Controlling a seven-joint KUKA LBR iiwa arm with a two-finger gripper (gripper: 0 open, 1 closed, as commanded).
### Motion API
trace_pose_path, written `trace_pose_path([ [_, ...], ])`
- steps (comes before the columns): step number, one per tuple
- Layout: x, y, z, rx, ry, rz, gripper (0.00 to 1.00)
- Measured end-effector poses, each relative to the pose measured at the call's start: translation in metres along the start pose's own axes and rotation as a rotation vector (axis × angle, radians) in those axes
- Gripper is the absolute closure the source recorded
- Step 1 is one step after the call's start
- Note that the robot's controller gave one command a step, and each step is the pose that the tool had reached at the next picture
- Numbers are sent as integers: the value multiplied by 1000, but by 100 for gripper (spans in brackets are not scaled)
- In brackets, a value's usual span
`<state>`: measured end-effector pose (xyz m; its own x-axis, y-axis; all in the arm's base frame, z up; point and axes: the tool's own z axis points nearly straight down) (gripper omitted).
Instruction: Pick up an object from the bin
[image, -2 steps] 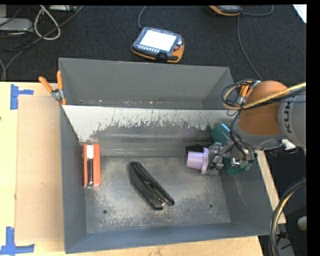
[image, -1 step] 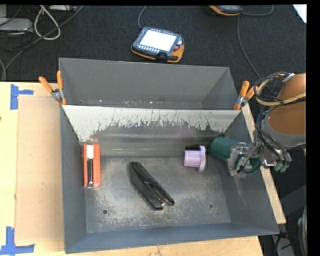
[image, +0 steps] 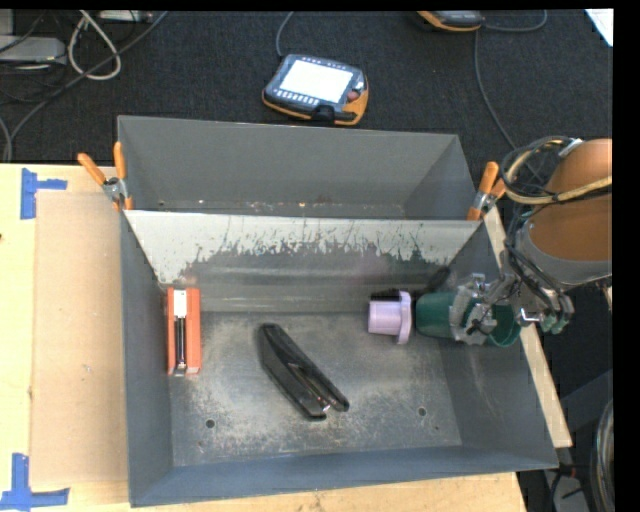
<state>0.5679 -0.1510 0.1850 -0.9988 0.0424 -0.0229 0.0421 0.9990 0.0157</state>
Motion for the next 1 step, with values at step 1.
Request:
trace_pose_path([
  [1,-40,60,-18,1,4,-13,100],
])
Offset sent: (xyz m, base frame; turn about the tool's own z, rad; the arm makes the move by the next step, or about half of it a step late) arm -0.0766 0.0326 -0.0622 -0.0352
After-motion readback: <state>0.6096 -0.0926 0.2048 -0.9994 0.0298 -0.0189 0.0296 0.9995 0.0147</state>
